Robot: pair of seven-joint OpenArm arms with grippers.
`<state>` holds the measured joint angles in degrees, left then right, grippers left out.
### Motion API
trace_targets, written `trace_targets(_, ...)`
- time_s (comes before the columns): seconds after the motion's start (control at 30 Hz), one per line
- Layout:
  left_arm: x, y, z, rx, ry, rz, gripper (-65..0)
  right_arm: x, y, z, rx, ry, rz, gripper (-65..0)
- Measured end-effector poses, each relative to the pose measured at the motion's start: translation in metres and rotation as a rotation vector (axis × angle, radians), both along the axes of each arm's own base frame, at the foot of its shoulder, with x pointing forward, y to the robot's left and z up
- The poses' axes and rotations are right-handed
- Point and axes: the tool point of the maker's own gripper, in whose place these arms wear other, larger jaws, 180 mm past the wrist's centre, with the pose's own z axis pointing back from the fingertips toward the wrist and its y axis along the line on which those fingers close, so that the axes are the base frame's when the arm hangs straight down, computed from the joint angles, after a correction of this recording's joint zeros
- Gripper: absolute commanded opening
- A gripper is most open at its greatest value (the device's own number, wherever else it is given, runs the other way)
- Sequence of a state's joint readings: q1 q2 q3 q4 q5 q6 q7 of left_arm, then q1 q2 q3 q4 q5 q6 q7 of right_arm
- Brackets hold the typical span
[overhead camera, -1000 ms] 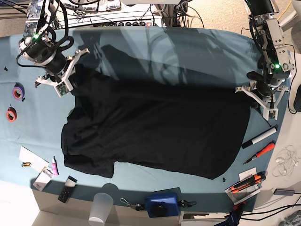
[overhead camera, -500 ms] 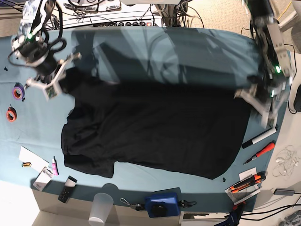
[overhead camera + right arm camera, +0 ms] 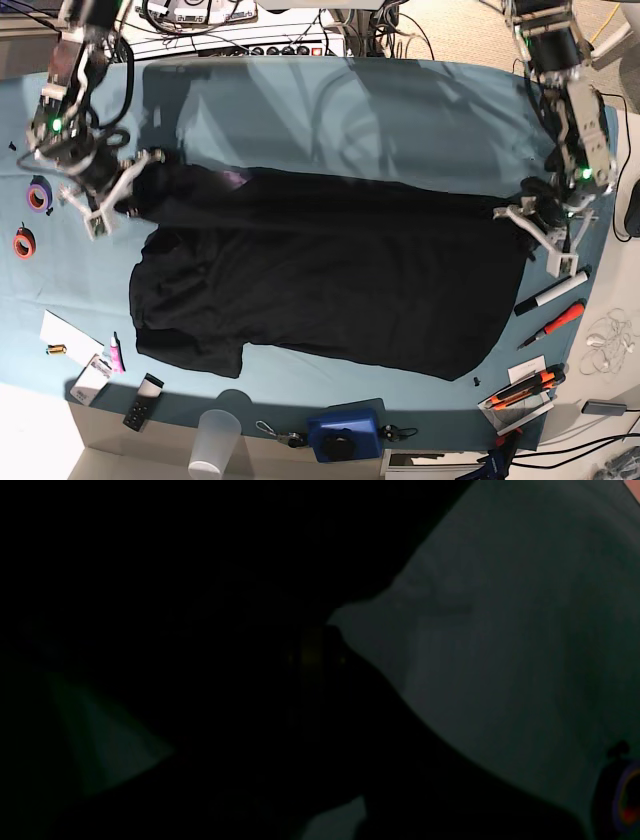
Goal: Layout the t-shirt on the table in an organized manner, then fold the t-shirt properly
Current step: 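Grasp the shirt edge with both grippers and lift it slightly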
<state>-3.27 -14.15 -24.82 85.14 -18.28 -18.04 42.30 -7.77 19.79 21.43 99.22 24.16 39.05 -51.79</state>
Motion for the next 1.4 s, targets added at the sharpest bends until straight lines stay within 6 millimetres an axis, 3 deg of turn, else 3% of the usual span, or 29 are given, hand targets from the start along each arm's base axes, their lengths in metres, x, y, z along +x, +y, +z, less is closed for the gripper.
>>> trace_targets(0.13,0.01,-0.002,0.012,-0.017,-0.064,0.001,-64.6,0.007,-0.001,0.005,0.005,-0.017,-0.003,-65.0)
trace_targets(0.23,0.018,-0.003,0.021,-0.007,-0.1,-0.018,-43.4,0.012,0.001,0.01,0.016,-0.034,0.0,-63.3)
trace_targets(0.33,0.028,-0.001,0.032,-0.004,-0.134,-0.012,-33.2,0.013,0.008,0.014,0.051,-0.05,0.023,-46.8)
trace_targets(0.47,0.028,0.004,0.031,-0.005,-0.124,0.02,-32.8,0.014,0.012,0.016,0.082,-0.06,0.029,-44.3)
trace_targets(0.6,0.02,0.011,0.025,0.008,-0.048,0.052,-32.8,0.018,0.022,0.042,0.178,-0.136,0.044,-44.4)
trace_targets(0.73,0.014,0.008,0.037,-0.003,-0.016,0.025,-32.9,0.015,0.009,0.076,0.163,-0.199,0.019,-44.4)
trace_targets(0.83,0.007,0.001,0.052,-0.056,-0.04,-0.018,-33.0,0.002,-0.006,0.085,0.177,-0.195,-0.024,-44.4)
trace_targets(0.93,-0.011,0.007,0.059,-0.081,-0.043,-0.013,-33.0,-0.019,-0.023,0.078,0.2,-0.172,-0.083,-44.4)
trace_targets(1.03,-0.033,0.014,0.057,-0.093,-0.044,-0.001,-33.0,-0.048,-0.028,0.056,0.228,-0.084,-0.124,-44.4)
trace_targets(1.27,-0.088,0.01,0.016,-0.146,0.079,0.013,-33.0,-0.088,0.0,0.012,0.341,0.037,-0.165,-44.4)
trace_targets(1.4,-0.114,0.02,0.007,-0.139,0.103,0.023,-33.0,-0.106,0.015,-0.007,0.392,0.101,-0.193,-44.4)
